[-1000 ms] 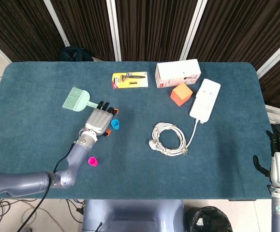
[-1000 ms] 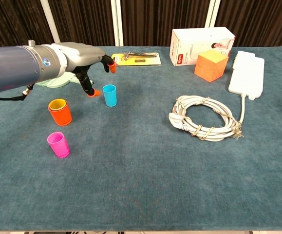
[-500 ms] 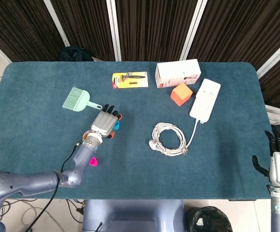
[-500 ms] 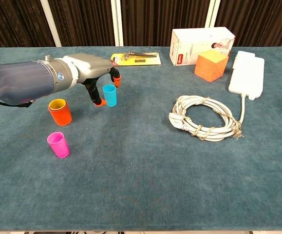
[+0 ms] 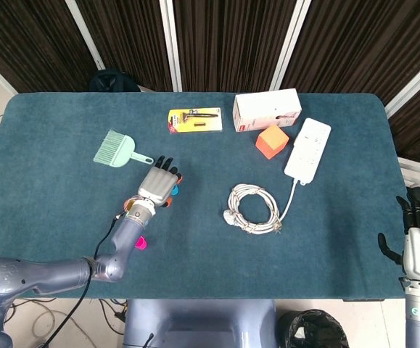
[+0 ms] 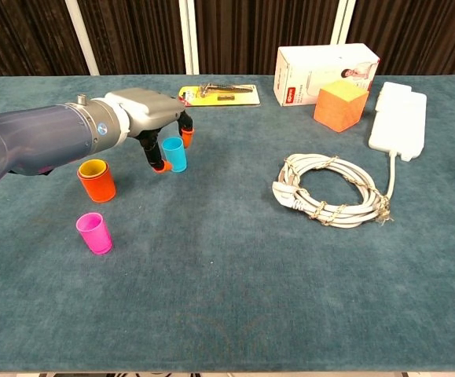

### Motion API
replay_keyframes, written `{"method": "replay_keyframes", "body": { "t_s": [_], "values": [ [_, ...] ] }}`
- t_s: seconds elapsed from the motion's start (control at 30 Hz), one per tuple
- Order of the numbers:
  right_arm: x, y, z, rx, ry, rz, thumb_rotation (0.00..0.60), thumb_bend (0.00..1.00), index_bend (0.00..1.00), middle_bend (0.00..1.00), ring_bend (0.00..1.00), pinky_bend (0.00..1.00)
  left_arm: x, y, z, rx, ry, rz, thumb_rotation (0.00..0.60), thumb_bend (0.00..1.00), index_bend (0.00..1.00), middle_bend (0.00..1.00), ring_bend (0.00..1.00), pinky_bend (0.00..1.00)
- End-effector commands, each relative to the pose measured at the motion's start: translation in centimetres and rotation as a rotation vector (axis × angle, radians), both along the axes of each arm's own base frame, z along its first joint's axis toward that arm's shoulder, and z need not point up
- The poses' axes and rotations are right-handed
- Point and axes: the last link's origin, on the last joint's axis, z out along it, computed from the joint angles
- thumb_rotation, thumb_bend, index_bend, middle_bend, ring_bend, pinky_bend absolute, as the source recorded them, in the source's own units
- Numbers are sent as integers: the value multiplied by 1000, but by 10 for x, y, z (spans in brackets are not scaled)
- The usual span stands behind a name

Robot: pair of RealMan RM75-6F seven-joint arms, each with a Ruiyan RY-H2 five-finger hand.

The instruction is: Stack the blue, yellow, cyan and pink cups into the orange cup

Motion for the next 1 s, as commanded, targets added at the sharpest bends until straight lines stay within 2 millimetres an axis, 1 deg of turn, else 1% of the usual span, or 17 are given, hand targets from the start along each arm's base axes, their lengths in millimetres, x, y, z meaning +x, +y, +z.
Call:
{"method": "replay_keyframes", "body": {
  "t_s": [0.03,0.23,0.5,0.83,1.0],
  "values": [
    [0,0,0,0,0,0,600,407,114,72,93,92,0,0,1,5,2,-1,600,265,352,237,0,49],
    [0,0,-1,2,0,0,600,408,114,72,93,92,3,0,2,9,8,-8,600,265,378,244,0,49],
    [-1,0,-1,1,-5,-3,600,408,115,72,93,92,4,-1,1,14,15,-18,600,310,448,279,0,52],
    [-1,0,-1,-1,-12,-6,600,408,114,72,93,92,4,-2,3,23,21,-16,600,320,454,285,0,52],
    [0,1,-1,-3,-15,-6,600,407,114,72,93,92,2,-2,4,23,25,-14,600,366,486,296,4,58]
  ]
}}
